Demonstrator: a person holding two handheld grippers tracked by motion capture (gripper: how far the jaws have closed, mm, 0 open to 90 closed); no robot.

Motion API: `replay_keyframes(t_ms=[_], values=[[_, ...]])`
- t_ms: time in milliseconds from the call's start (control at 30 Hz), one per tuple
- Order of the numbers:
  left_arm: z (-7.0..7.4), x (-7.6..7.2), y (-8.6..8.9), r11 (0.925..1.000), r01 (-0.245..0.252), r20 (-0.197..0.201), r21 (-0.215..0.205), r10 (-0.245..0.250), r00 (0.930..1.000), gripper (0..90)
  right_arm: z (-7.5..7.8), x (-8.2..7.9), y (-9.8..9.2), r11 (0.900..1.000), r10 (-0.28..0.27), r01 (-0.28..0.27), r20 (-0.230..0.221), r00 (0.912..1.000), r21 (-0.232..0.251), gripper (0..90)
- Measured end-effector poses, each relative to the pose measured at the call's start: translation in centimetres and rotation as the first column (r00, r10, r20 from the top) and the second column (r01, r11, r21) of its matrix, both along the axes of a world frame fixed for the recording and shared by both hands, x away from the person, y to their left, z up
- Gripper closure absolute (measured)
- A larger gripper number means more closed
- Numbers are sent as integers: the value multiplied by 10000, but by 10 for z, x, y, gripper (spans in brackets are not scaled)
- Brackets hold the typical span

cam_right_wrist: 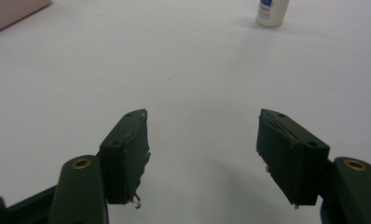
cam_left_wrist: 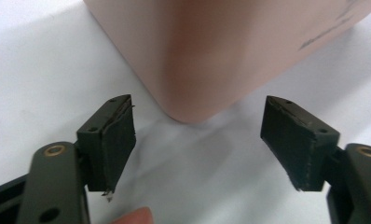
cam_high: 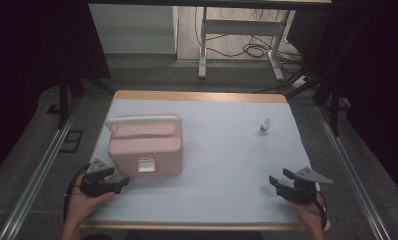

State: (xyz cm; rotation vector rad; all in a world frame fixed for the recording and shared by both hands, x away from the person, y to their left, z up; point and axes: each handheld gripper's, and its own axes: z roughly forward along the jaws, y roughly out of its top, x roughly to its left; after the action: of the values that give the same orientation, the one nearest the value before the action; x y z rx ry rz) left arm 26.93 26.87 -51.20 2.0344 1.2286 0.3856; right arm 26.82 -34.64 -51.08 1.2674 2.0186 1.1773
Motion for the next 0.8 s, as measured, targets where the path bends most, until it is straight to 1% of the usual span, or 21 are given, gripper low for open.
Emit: replay_keyframes(t_ms=[67,100,200,233,300,333,367,400,433,467,500,567,600,667,700,733,800], values=[[-1,2,0,10000,56,-110,-40,-57,9999,283,3,1,-1,9984,394,-397,88,9992,408,353],[-2,3,0,9999,79,-129,-73,-80,9999,285,4,2,-1,9979,497,-500,73,9987,415,350],[-5,4,0,9999,131,-199,-95,-133,9997,301,1,5,1,9954,912,-905,-195,9956,313,339],[-6,4,0,9999,153,-240,-77,-155,9996,315,0,6,3,9951,968,-962,-306,9948,227,340],[-7,2,0,9998,162,-156,-85,-164,9997,327,-2,7,5,9952,974,-971,-372,9946,96,343],[-6,1,0,9998,183,-156,-120,-185,9997,385,-3,8,7,9958,909,-912,-342,9953,-48,342],[-6,0,0,9997,197,-125,-140,-198,9997,385,-3,8,7,9958,909,-912,-342,9953,-48,342],[-5,-2,0,9998,127,-62,-136,-128,9999,450,-3,8,8,9963,853,-856,-278,9960,-100,339],[-5,-3,1,9999,43,-9,-163,-44,10000,450,-3,8,8,9963,853,-856,-278,9960,-100,339],[-3,-5,1,9999,-86,75,-126,87,9999,489,-2,8,8,9965,833,-835,-222,9963,-88,337],[-2,-6,2,9996,-251,98,-160,252,9996,550,-2,8,7,9966,815,-816,-139,9966,-84,334],[0,-7,5,9993,-258,-75,-263,257,9996,635,-1,9,7,9971,762,-763,-56,9971,-57,335],[1,-8,8,9990,-224,-153,-383,218,9996,684,-1,9,6,9970,775,-775,-35,9970,-53,335],[3,-10,11,9976,-338,-77,-598,334,9994,810,-2,9,5,9969,789,-789,4,9969,9,335],[4,-11,13,9966,-475,42,-668,479,9988,872,-2,10,4,9970,779,-779,7,9970,-44,336],[5,-12,15,9961,-522,65,-713,528,9986,872,-2,10,4,9970,779,-779,7,9970,-44,336],[9,-15,20,9943,-673,138,-832,687,9975,900,-2,11,4,9972,752,-751,49,9972,-69,336]])
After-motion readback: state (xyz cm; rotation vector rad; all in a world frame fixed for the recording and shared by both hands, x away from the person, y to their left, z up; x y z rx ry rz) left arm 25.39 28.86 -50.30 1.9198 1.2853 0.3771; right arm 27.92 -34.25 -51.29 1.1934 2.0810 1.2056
